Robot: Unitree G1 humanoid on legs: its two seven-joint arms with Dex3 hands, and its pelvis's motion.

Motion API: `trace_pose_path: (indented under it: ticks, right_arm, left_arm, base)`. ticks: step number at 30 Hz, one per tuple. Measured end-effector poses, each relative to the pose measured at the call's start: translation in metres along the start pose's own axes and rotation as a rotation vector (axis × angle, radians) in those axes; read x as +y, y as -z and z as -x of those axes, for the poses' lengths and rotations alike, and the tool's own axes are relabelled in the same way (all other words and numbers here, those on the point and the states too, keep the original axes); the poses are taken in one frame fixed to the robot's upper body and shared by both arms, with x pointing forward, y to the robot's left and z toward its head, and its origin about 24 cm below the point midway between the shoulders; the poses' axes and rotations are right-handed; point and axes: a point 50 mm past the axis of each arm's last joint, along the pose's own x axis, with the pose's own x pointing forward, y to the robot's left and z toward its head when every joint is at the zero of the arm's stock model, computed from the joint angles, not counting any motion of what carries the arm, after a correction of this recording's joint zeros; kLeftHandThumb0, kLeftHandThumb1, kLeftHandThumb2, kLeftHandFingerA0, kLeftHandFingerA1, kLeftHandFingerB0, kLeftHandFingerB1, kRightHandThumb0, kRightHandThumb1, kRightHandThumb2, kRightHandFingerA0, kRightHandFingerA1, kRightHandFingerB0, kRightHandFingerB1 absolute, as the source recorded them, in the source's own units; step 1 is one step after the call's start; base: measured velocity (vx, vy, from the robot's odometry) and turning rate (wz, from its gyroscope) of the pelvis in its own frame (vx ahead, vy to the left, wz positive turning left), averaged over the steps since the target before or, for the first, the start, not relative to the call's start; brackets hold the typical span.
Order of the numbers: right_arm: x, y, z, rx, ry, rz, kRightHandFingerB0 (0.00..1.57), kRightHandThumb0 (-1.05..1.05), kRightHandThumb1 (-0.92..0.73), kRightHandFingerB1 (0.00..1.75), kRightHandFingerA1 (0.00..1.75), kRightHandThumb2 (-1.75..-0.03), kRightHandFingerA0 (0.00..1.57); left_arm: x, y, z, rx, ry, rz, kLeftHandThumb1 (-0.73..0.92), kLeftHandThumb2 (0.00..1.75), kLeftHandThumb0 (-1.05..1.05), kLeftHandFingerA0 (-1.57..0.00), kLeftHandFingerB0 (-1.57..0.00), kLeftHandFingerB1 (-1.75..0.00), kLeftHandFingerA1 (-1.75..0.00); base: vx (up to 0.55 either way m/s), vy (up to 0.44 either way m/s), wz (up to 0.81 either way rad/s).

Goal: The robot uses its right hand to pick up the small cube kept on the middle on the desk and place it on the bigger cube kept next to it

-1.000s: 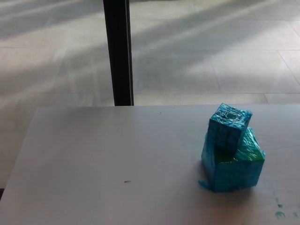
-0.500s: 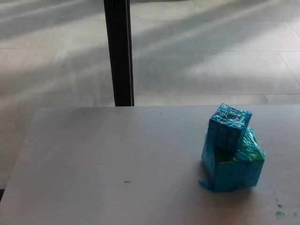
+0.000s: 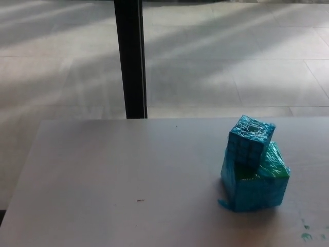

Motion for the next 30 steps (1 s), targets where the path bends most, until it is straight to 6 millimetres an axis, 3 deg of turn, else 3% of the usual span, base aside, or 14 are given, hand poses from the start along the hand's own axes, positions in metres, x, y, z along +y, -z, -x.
trace_pose_path:
  ticks: [6, 7, 12, 15, 18, 19, 20, 21, 22, 26, 27, 28, 29, 30]
  right_arm:
    - [0.002, 0.003, 0.001, 0.002, 0.024, -0.047, 0.29, -0.58, -0.70, 0.45, 0.80, -0.61, 0.32]
    - [0.002, 0.003, 0.001, 0.001, 0.026, -0.050, 0.30, -0.58, -0.70, 0.47, 0.82, -0.61, 0.32]
    - [0.003, 0.004, 0.004, -0.003, 0.028, -0.055, 0.29, -0.58, -0.69, 0.46, 0.83, -0.60, 0.32]
    - [0.003, 0.004, 0.006, -0.005, 0.028, -0.070, 0.30, -0.59, -0.69, 0.49, 0.85, -0.60, 0.33]
    - [0.004, 0.008, 0.008, 0.014, 0.024, -0.078, 0.30, -0.59, -0.69, 0.48, 0.83, -0.60, 0.32]
    - [0.007, 0.012, 0.010, 0.037, 0.010, -0.078, 0.32, -0.57, -0.69, 0.45, 0.79, -0.61, 0.36]
    - [0.010, 0.017, 0.013, 0.063, -0.002, -0.078, 0.32, -0.57, -0.69, 0.44, 0.79, -0.60, 0.35]
    - [0.011, 0.021, 0.014, 0.082, -0.009, -0.079, 0.32, -0.57, -0.69, 0.44, 0.79, -0.60, 0.35]
    - [0.012, 0.022, 0.014, 0.091, -0.012, -0.082, 0.33, -0.55, -0.69, 0.44, 0.79, -0.60, 0.35]
    - [0.013, 0.026, 0.016, 0.122, -0.017, -0.094, 0.34, -0.52, -0.69, 0.42, 0.78, -0.61, 0.41]
    - [0.013, 0.027, 0.016, 0.130, -0.016, -0.100, 0.34, -0.52, -0.69, 0.42, 0.77, -0.61, 0.39]
    - [0.013, 0.027, 0.016, 0.132, -0.015, -0.104, 0.29, -0.55, -0.55, 0.53, 0.74, -0.91, 0.42]
    - [0.013, 0.026, 0.016, 0.134, -0.015, -0.108, 0.34, -0.51, -0.69, 0.43, 0.79, -0.61, 0.42]
    - [0.012, 0.026, 0.016, 0.135, -0.014, -0.112, 0.31, -0.53, -0.53, 0.55, 0.77, -0.92, 0.48]
  left_arm:
    - [0.002, 0.004, 0.002, 0.008, -0.006, -0.001, 0.84, 0.66, -0.91, -0.30, -0.22, -0.32, -0.39]
    - [0.002, 0.004, 0.002, 0.007, -0.006, 0.000, 0.72, 0.81, -0.98, -0.27, -0.18, -0.37, -0.43]
    - [0.003, 0.004, 0.002, 0.004, -0.008, 0.002, 0.84, 0.66, -0.91, -0.30, -0.21, -0.32, -0.37]
    - [0.003, 0.005, 0.002, 0.005, -0.008, -0.003, 0.75, 0.81, -0.98, -0.28, -0.19, -0.37, -0.42]
    - [0.003, 0.006, 0.002, 0.007, -0.006, -0.015, 0.86, 0.66, -0.91, -0.30, -0.21, -0.32, -0.37]
    - [0.003, 0.006, 0.002, 0.006, -0.005, -0.016, 0.67, 1.04, -0.90, -0.24, -0.16, -0.44, -0.49]
    - [0.003, 0.006, 0.003, 0.009, -0.007, -0.017, 0.67, 1.05, -0.89, -0.22, -0.12, -0.43, -0.49]
    - [0.003, 0.007, 0.003, 0.009, -0.007, -0.017, 0.67, 1.05, -0.89, -0.22, -0.12, -0.43, -0.49]
    - [0.003, 0.007, 0.003, 0.009, -0.007, -0.016, 0.86, 0.66, -0.90, -0.30, -0.20, -0.32, -0.37]
    - [0.003, 0.006, 0.003, 0.004, -0.006, -0.021, 0.87, 0.67, -0.91, -0.30, -0.20, -0.32, -0.36]
    - [0.002, 0.006, 0.002, 0.004, -0.005, -0.025, 0.69, 1.06, -0.91, -0.23, -0.12, -0.42, -0.48]
    - [0.002, 0.006, 0.002, 0.004, -0.005, -0.025, 0.86, 0.66, -0.91, -0.30, -0.21, -0.32, -0.38]
    - [0.002, 0.006, 0.002, 0.004, -0.004, -0.025, 0.86, 0.66, -0.91, -0.30, -0.22, -0.33, -0.38]
    - [0.002, 0.006, 0.002, 0.003, -0.004, -0.024, 0.87, 0.67, -0.91, -0.29, -0.21, -0.32, -0.37]
  base:
    - [0.00, 0.000, 0.00]
    - [0.00, 0.000, 0.00]
    - [0.00, 0.000, 0.00]
    - [0.00, 0.000, 0.00]
    - [0.00, 0.000, 0.00]
    - [0.00, 0.000, 0.00]
    - [0.00, 0.000, 0.00]
    - [0.00, 0.000, 0.00]
    - [0.00, 0.000, 0.00]
    - [0.00, 0.000, 0.00]
    - [0.00, 0.000, 0.00]
    - [0.00, 0.000, 0.00]
    - [0.00, 0.000, 0.00]
    - [0.00, 0.000, 0.00]
